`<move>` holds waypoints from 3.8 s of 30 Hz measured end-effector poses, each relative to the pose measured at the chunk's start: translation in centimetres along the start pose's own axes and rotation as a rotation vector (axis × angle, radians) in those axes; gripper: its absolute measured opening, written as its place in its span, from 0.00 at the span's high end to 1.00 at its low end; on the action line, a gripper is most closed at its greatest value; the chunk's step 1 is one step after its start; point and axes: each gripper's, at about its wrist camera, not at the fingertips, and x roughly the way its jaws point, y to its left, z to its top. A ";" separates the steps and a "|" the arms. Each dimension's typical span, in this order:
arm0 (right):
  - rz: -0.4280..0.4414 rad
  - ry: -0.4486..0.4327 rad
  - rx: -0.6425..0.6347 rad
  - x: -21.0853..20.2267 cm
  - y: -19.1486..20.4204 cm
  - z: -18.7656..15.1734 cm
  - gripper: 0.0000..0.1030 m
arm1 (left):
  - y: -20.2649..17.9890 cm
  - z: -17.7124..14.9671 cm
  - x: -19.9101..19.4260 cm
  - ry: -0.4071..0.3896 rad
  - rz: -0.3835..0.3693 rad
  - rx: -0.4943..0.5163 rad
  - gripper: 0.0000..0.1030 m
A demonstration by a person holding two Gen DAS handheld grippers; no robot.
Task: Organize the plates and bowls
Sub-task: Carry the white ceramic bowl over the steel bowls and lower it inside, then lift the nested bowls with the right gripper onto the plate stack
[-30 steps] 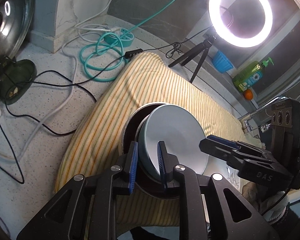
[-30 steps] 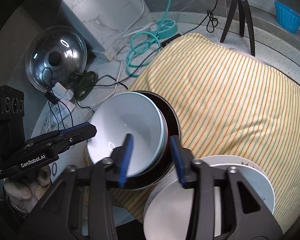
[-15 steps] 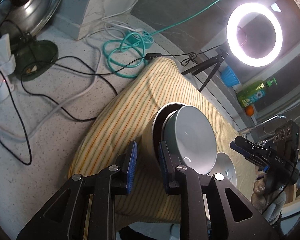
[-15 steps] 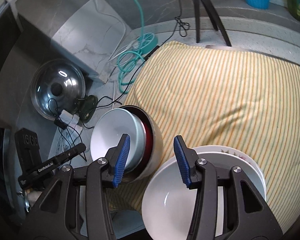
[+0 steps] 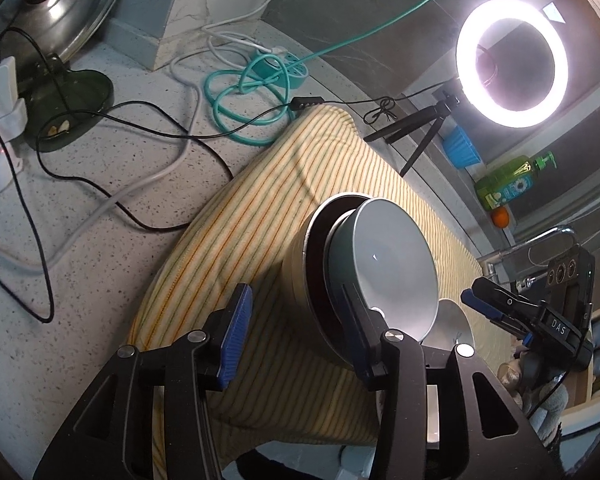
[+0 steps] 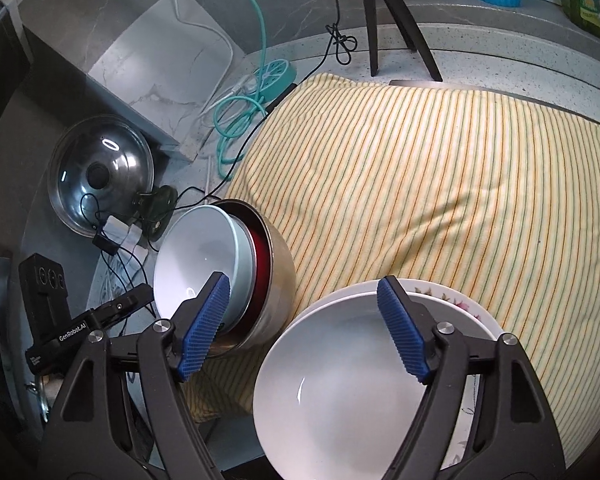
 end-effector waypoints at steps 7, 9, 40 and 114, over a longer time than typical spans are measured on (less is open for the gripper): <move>-0.013 0.009 -0.029 0.9 0.8 0.2 0.26 | 0.0 0.0 0.3 0.001 0.010 0.012 0.59; -0.015 0.019 -0.031 1.3 1.0 0.3 0.37 | 0.1 0.0 0.5 0.000 0.013 0.009 0.60; 0.009 0.120 -0.009 5.5 1.9 0.2 0.87 | -0.1 0.8 2.8 0.069 -0.042 0.040 0.89; -0.109 -0.077 0.213 -9.3 -6.9 -9.8 0.87 | -13.4 -4.9 4.1 0.230 -0.180 0.395 0.89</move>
